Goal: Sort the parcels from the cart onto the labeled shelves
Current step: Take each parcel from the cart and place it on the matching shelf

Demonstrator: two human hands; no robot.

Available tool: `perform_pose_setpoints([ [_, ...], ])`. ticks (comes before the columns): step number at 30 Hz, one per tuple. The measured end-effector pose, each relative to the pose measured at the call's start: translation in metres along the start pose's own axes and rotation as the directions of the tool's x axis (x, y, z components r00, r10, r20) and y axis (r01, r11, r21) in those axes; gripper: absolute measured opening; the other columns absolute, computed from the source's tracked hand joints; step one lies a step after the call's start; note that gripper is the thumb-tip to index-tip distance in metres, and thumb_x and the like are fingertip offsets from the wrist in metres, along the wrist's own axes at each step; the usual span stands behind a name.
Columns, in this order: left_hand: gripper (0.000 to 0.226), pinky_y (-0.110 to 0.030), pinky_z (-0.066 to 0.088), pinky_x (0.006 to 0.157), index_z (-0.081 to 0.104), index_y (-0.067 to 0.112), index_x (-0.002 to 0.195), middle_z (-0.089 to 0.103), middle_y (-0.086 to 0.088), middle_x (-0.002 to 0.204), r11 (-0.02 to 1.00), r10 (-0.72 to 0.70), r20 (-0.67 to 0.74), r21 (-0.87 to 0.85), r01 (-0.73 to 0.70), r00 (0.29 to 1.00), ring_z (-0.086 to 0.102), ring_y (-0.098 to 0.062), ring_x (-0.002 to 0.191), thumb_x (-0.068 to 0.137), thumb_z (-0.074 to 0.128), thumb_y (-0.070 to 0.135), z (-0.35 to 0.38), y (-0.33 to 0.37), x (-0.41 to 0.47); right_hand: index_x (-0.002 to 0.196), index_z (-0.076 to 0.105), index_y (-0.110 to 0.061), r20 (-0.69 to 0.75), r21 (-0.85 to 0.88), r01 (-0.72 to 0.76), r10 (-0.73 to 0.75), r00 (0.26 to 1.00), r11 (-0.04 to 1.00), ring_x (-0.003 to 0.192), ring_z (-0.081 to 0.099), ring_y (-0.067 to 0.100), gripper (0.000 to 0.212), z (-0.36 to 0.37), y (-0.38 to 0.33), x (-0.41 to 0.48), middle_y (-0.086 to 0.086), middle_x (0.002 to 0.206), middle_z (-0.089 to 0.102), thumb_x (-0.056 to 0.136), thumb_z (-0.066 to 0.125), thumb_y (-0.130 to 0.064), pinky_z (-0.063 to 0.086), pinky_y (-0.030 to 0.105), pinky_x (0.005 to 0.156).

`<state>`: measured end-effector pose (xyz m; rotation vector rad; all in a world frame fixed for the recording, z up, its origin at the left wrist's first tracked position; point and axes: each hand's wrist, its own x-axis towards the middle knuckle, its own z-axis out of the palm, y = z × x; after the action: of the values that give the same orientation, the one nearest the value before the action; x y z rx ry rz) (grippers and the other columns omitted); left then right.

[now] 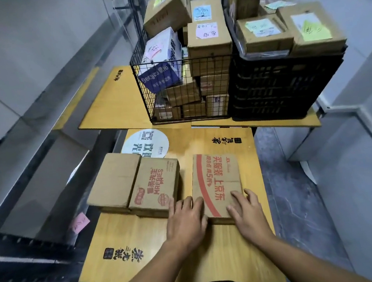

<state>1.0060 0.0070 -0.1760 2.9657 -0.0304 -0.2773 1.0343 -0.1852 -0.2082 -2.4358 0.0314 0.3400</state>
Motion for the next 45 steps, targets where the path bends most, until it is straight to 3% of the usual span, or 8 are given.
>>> perform_pose_setpoints([
  [7, 0.050, -0.039, 0.011, 0.123, 0.034, 0.036, 0.145, 0.032, 0.003, 0.153, 0.960, -0.015, -0.109, -0.279, -0.017, 0.994, 0.023, -0.015, 0.142, 0.098, 0.045, 0.047, 0.002, -0.002, -0.005, 0.144, 0.049, -0.022, -0.055, 0.270, -0.028, 0.045, 0.997, 0.962, 0.123, 0.048, 0.014, 0.046, -0.007, -0.012, -0.004, 0.003, 0.140, 0.047, 0.099, 0.060, -0.029, 0.036, 0.020, 0.096],
  [14, 0.037, -0.005, 0.037, 0.095, 0.063, 0.028, 0.127, 0.049, 0.013, 0.135, 0.650, -0.131, -0.375, -0.732, -0.206, 0.918, 0.045, -0.003, 0.127, 0.091, 0.057, 0.038, -0.025, -0.007, -0.009, 0.139, 0.052, -0.032, -0.103, 0.528, 0.065, -0.012, 0.995, 0.847, 0.122, 0.052, 0.004, 0.046, -0.022, -0.028, -0.008, -0.005, 0.135, 0.051, 0.096, 0.066, -0.026, 0.041, 0.008, 0.089],
  [21, 0.040, -0.013, 0.040, 0.099, 0.055, 0.033, 0.129, 0.055, 0.010, 0.130, 0.496, -0.272, -0.352, -0.849, -0.183, 0.896, 0.052, 0.003, 0.120, 0.089, 0.058, 0.031, -0.050, -0.018, -0.008, 0.136, 0.049, -0.040, -0.080, 0.725, 0.125, -0.097, 0.992, 0.677, 0.123, 0.056, -0.001, 0.047, -0.037, -0.038, -0.012, -0.018, 0.136, 0.054, 0.098, 0.062, -0.016, 0.051, 0.019, 0.098],
  [24, 0.057, -0.027, 0.046, 0.103, 0.044, 0.031, 0.142, 0.052, 0.009, 0.140, 0.283, -0.236, -0.194, -0.951, -0.123, 0.952, 0.052, -0.002, 0.125, 0.088, 0.059, 0.037, -0.053, -0.019, -0.009, 0.133, 0.050, -0.045, -0.029, 0.753, 0.110, -0.135, 0.990, 0.648, 0.122, 0.057, 0.000, 0.046, -0.040, -0.046, -0.014, -0.019, 0.134, 0.056, 0.101, 0.057, -0.014, 0.051, 0.025, 0.101],
  [28, 0.063, -0.031, 0.042, 0.109, 0.032, 0.026, 0.150, 0.048, 0.006, 0.146, 0.135, -0.212, -0.147, -0.984, -0.120, 0.966, 0.048, -0.006, 0.131, 0.094, 0.061, 0.032, -0.060, -0.010, -0.011, 0.128, 0.049, -0.060, 0.062, 0.663, 0.082, -0.164, 0.985, 0.744, 0.129, 0.052, 0.003, 0.033, -0.039, -0.057, -0.013, -0.019, 0.139, 0.053, 0.100, 0.052, -0.044, 0.046, 0.035, 0.109],
  [33, 0.064, -0.031, 0.051, 0.096, 0.040, 0.029, 0.145, 0.056, 0.003, 0.136, 0.197, -0.238, -0.162, -0.974, -0.116, 0.958, 0.056, -0.011, 0.124, 0.086, 0.064, 0.032, -0.053, -0.003, -0.008, 0.131, 0.046, -0.052, 0.161, 0.745, 0.014, -0.201, 0.966, 0.667, 0.129, 0.055, 0.007, 0.050, -0.040, -0.075, -0.011, -0.019, 0.136, 0.058, 0.084, 0.055, -0.068, 0.044, 0.039, 0.110],
  [37, 0.048, -0.029, 0.049, 0.097, 0.053, 0.033, 0.135, 0.055, 0.001, 0.138, 0.204, -0.198, -0.186, -0.968, -0.145, 0.962, 0.053, -0.013, 0.127, 0.088, 0.062, 0.031, -0.053, -0.001, -0.008, 0.127, 0.045, -0.049, 0.147, 0.822, -0.002, -0.209, 0.967, 0.570, 0.111, 0.067, 0.012, 0.040, -0.045, -0.085, -0.013, -0.011, 0.126, 0.066, 0.090, 0.061, -0.043, 0.058, 0.037, 0.086],
  [45, 0.036, -0.033, 0.046, 0.106, 0.060, 0.037, 0.123, 0.056, 0.006, 0.129, 0.375, -0.278, -0.205, -0.923, -0.091, 0.939, 0.054, 0.003, 0.117, 0.094, 0.062, 0.015, -0.053, -0.008, 0.001, 0.134, 0.045, -0.034, 0.087, 0.925, -0.006, -0.198, 0.976, 0.381, 0.108, 0.069, 0.020, 0.051, -0.058, -0.075, -0.010, 0.001, 0.122, 0.070, 0.086, 0.061, -0.028, 0.059, 0.041, 0.079],
])
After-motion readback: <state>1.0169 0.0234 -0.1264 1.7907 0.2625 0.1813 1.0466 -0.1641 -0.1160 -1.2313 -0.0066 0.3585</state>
